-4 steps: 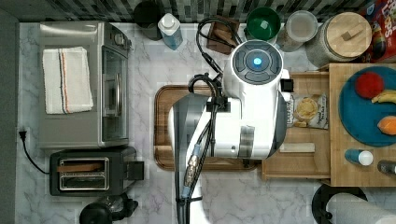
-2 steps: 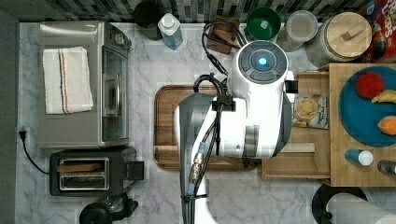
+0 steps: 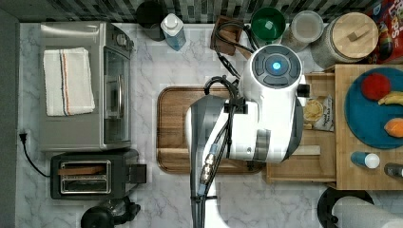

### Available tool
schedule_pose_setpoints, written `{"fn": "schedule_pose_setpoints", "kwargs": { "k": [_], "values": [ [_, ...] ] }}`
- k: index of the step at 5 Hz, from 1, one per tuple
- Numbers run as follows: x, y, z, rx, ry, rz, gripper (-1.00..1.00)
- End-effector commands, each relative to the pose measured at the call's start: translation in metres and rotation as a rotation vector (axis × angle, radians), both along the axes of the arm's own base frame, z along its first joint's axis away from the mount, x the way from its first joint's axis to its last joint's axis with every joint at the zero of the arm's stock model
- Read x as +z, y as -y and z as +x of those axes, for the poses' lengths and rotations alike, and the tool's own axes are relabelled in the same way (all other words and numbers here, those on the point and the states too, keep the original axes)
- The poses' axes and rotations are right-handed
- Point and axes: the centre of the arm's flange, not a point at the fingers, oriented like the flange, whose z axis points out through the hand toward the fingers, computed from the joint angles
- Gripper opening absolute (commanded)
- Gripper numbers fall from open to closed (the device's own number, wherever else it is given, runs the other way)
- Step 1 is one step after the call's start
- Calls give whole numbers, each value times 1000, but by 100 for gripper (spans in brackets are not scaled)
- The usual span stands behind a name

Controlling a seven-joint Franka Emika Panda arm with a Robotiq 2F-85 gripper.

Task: Close the drawer.

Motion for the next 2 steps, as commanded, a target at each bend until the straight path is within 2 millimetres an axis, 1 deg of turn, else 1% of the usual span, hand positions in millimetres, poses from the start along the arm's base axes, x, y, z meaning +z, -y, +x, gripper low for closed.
{"fn": "schedule_pose_setpoints", "kwargs": {
  "k": [1,2],
  "values": [
    [-8,-100,-43,448,39,11,100],
    [-18,-114,-48,540,3,10,-100]
  ]
}}
